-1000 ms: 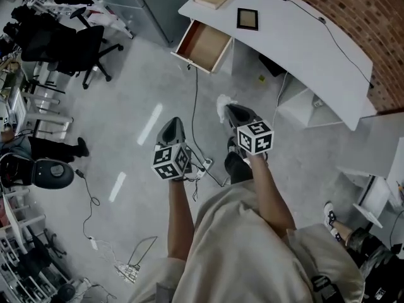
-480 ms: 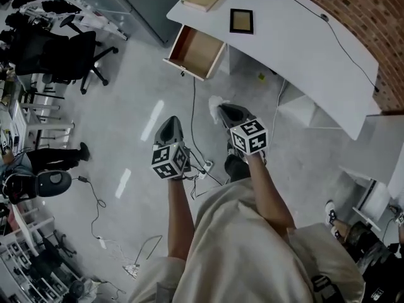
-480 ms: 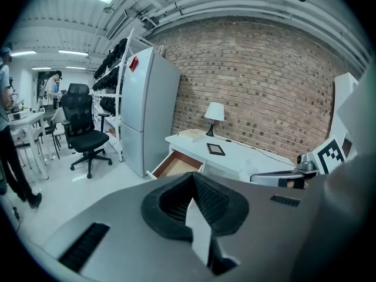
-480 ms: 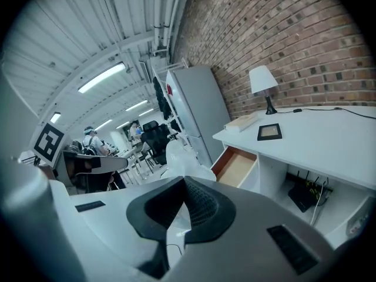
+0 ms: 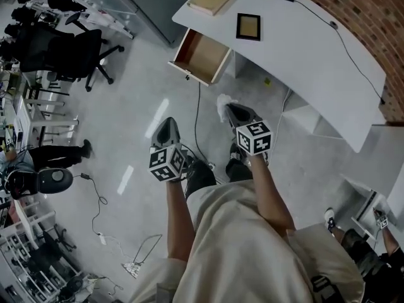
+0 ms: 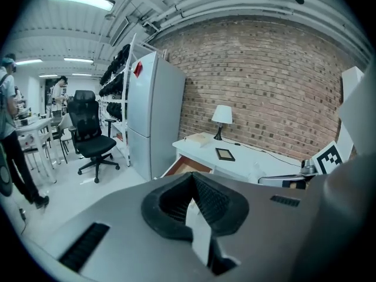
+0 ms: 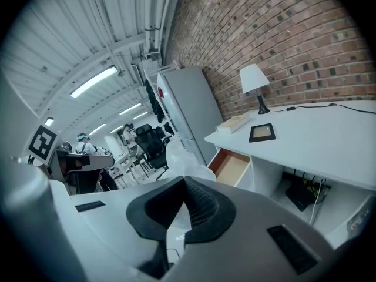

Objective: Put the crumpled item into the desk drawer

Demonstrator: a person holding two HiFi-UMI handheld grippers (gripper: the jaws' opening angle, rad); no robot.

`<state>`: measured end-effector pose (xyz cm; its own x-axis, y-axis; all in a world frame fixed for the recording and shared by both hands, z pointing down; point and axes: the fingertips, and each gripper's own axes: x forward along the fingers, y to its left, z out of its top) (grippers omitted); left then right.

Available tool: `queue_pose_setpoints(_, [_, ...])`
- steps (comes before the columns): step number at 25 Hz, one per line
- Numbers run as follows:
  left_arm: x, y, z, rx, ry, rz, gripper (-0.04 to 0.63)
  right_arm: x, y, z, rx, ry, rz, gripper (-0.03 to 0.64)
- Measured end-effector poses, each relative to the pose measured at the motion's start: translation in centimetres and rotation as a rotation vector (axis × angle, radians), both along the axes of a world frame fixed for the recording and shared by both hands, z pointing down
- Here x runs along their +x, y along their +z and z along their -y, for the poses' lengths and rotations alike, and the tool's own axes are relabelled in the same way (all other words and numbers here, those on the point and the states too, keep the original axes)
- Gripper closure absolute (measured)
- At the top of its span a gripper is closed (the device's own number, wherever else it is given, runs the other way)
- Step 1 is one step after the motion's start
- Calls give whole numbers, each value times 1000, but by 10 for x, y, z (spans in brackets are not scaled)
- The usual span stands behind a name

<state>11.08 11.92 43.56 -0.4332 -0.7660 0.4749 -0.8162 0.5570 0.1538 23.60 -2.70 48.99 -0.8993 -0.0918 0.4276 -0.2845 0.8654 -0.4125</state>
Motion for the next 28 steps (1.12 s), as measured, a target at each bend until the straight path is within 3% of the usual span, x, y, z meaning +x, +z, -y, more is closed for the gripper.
queue_pose_setpoints(7, [-47, -4, -1, 10, -65, 17, 580, -24, -2, 21, 13, 7, 12, 591])
queue_pose_setpoints(14, [-101, 9, 32, 32, -24, 14, 580, -61, 3, 50, 69, 43, -10, 591])
queue_pose_setpoints(21, [-171, 19, 91, 29, 128, 9, 580, -106, 5, 99, 69, 224, -27, 591])
queue_pose_setpoints(28, [-251, 34, 138, 27, 332, -37, 580, -177, 21, 96, 81, 333, -107, 591])
